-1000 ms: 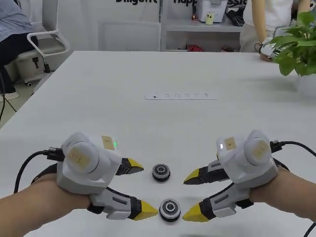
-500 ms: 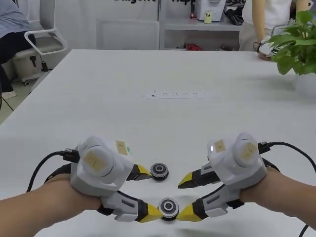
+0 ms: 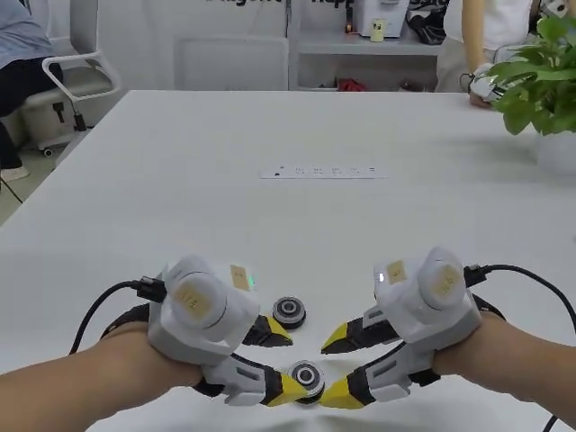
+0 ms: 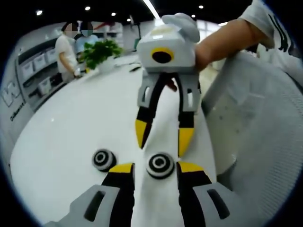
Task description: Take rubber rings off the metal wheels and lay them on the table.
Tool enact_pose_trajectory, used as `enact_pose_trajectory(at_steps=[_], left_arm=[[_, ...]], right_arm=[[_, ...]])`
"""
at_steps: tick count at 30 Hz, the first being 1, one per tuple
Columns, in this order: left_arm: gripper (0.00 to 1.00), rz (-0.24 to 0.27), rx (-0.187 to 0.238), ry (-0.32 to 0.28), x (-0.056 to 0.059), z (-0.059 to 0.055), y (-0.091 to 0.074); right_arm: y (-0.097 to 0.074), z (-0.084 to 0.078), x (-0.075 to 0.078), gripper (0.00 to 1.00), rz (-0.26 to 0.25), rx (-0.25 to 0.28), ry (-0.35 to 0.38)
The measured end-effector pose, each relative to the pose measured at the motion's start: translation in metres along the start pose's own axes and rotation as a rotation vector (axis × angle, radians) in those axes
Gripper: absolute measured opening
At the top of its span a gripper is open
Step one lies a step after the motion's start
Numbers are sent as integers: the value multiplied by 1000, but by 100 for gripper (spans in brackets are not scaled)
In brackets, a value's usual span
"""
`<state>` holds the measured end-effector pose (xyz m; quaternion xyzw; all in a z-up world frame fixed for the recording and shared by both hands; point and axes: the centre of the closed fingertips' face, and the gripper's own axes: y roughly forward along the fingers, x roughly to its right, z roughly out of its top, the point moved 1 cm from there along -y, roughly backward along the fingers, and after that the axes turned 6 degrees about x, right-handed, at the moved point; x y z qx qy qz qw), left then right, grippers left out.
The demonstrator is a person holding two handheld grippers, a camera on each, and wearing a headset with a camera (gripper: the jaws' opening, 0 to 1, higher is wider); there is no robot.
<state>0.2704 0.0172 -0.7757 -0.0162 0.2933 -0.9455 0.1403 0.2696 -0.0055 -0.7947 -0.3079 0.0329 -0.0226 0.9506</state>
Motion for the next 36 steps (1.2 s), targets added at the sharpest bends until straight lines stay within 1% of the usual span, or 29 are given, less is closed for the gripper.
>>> enact_pose_trajectory(at_steps=[9, 15, 18, 19, 24, 27, 29, 30, 32, 36], left_arm=[[27, -23, -17, -9, 5, -3, 8], [22, -27, -21, -5, 7, -2, 12], [18, -26, -33, 0, 7, -5, 13], [17, -25, -23, -5, 7, -3, 14], [16, -16, -17, -22, 7, -6, 14], [16, -9, -3, -36, 6, -6, 13], [15, -3, 1, -40, 5, -6, 14], [15, -5, 10, -35, 5, -4, 14], [15, -3, 10, -40, 6, -4, 13], [15, 2, 22, -50, 6, -4, 12]], right_arm=[[0, -2, -1, 35, 2, 2, 5], [1, -2, -1, 34, 4, 4, 7], [1, -1, -1, 34, 4, 6, 9], [1, -1, -1, 34, 5, 6, 10], [2, -2, -2, 34, 7, 6, 12], [2, -2, -2, 34, 9, 8, 17], [2, -3, -2, 34, 9, 7, 20], [2, -3, -2, 33, 9, 7, 21], [2, -3, -2, 33, 9, 9, 24], [2, -1, -2, 33, 4, 24, 35]])
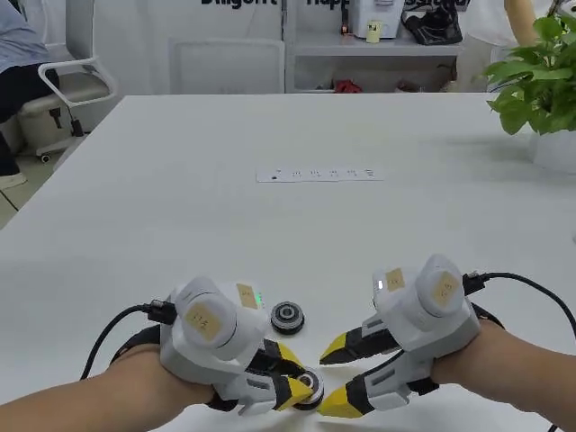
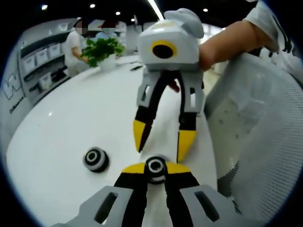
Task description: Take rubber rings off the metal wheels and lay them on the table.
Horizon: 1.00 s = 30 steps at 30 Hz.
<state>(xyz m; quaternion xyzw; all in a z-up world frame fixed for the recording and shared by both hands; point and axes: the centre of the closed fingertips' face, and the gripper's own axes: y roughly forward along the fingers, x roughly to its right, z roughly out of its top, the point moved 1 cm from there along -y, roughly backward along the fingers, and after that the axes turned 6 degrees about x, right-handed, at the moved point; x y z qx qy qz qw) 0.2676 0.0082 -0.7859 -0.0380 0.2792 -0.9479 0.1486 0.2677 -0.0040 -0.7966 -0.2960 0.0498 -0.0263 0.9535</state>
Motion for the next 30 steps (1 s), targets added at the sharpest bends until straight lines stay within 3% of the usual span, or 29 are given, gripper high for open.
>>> enact_pose_trajectory(at_steps=[23, 30], left_arm=[[14, 9, 16, -14, -1, 0, 0], [14, 9, 21, -16, -1, -1, 0]], right_arm=[[9, 2, -2, 28, 2, 65, 120], [12, -2, -3, 24, 6, 59, 130]])
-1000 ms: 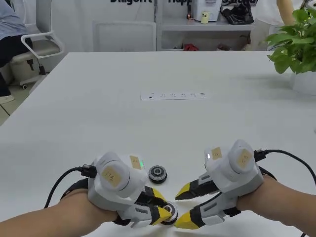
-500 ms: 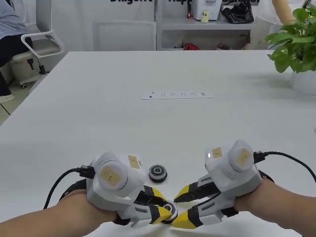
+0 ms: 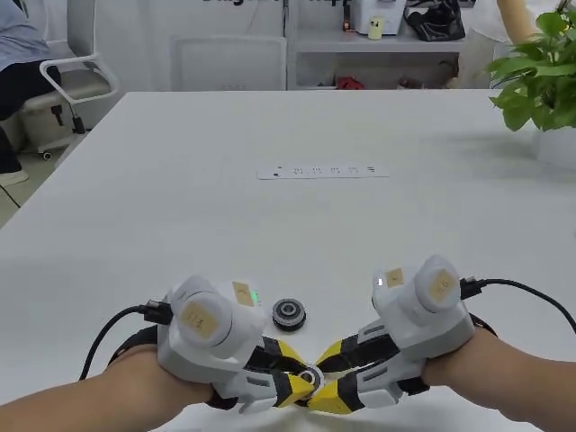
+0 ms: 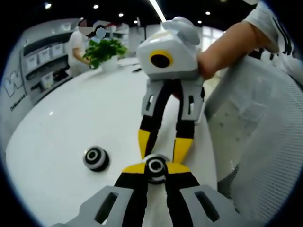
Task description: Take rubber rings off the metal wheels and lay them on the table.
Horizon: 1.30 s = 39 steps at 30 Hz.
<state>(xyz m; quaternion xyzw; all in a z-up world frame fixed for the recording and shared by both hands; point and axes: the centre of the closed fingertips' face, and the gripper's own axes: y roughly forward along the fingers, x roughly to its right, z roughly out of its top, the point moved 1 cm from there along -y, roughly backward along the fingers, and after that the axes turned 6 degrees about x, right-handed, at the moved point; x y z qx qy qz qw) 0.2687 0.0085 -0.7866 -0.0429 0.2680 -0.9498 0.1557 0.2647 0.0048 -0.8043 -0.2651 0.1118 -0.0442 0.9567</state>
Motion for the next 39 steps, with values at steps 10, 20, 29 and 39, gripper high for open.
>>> enact_pose_trajectory(at_steps=[10, 20, 29, 39], left_arm=[[14, 1, 3, 0, 1, 0, 0], [14, 4, 3, -5, 0, -1, 0], [14, 9, 1, 0, 0, -1, 0], [14, 14, 2, -2, 0, -1, 0]], right_arm=[[-2, -1, 0, 22, 10, -8, -18], [-4, -3, 1, 19, 8, -24, -62], [-7, -4, 2, 17, 3, -38, -75], [-8, -6, 2, 14, -5, -60, -76]])
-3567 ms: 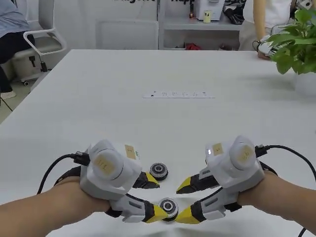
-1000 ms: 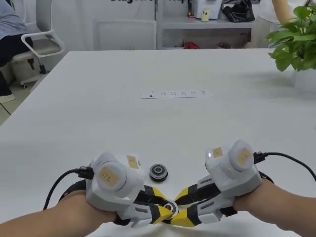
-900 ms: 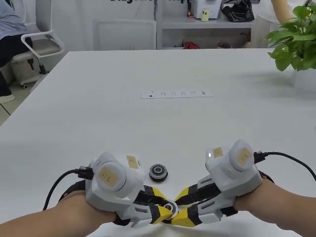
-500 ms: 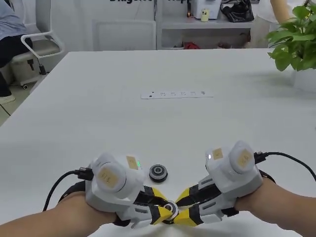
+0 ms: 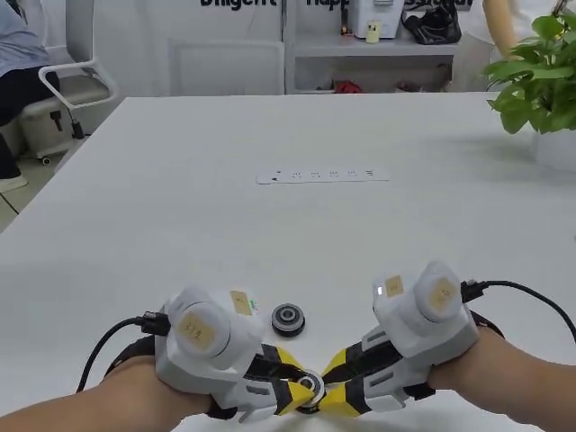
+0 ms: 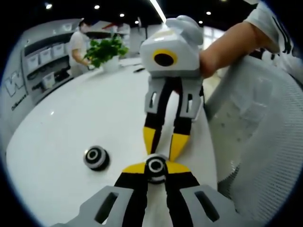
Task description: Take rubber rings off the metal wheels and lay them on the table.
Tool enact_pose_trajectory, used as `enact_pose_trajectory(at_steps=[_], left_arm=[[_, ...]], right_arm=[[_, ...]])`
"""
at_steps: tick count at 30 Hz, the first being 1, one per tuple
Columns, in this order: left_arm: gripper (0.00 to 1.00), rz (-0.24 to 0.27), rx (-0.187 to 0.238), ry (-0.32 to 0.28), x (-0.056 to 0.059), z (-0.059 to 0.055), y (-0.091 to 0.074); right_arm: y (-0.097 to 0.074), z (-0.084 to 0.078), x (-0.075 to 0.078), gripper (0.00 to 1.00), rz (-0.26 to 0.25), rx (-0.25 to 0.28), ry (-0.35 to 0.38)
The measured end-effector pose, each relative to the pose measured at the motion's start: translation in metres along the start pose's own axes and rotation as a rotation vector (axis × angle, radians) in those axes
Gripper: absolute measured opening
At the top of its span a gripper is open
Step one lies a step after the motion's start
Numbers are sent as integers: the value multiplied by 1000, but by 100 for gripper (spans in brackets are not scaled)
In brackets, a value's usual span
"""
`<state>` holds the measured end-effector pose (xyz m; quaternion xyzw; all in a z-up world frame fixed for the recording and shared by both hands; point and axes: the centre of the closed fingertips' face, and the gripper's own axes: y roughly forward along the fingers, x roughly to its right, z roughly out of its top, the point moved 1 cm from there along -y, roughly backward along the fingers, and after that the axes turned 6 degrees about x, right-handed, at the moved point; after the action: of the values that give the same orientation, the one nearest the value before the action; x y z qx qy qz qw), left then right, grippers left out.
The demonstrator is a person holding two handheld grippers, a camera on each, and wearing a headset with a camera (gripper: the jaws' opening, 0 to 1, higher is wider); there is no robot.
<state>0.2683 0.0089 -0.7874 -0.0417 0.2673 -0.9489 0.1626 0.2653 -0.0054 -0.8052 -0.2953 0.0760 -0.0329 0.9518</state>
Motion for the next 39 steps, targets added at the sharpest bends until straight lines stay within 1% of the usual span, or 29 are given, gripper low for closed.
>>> enact_pose_trajectory(at_steps=[2, 6, 12, 18, 28, 29, 30, 39], left_arm=[[14, 1, 0, 0, 0, 0, 0], [14, 2, 0, -1, 0, 0, 0], [14, 5, -3, 3, 0, 0, 0], [14, 6, -7, 12, 0, 0, 0], [14, 6, -8, 18, 0, -1, -1], [14, 7, -9, 19, 0, -1, -1], [14, 8, -10, 20, 0, -1, -1], [13, 11, -11, 20, 0, -1, -1]], right_arm=[[-1, -1, 0, 13, 0, -4, 2], [-3, -3, 0, 5, 4, -12, 13], [-3, -3, -1, 4, 1, -13, 26], [-5, -3, 0, 0, -2, -1, 83], [-7, -3, 2, 0, -6, 11, 157], [-8, 0, 2, 0, -4, 34, 195], [-8, -1, 4, 0, -9, 31, 204], [-8, 0, 6, 0, -15, 50, 257]])
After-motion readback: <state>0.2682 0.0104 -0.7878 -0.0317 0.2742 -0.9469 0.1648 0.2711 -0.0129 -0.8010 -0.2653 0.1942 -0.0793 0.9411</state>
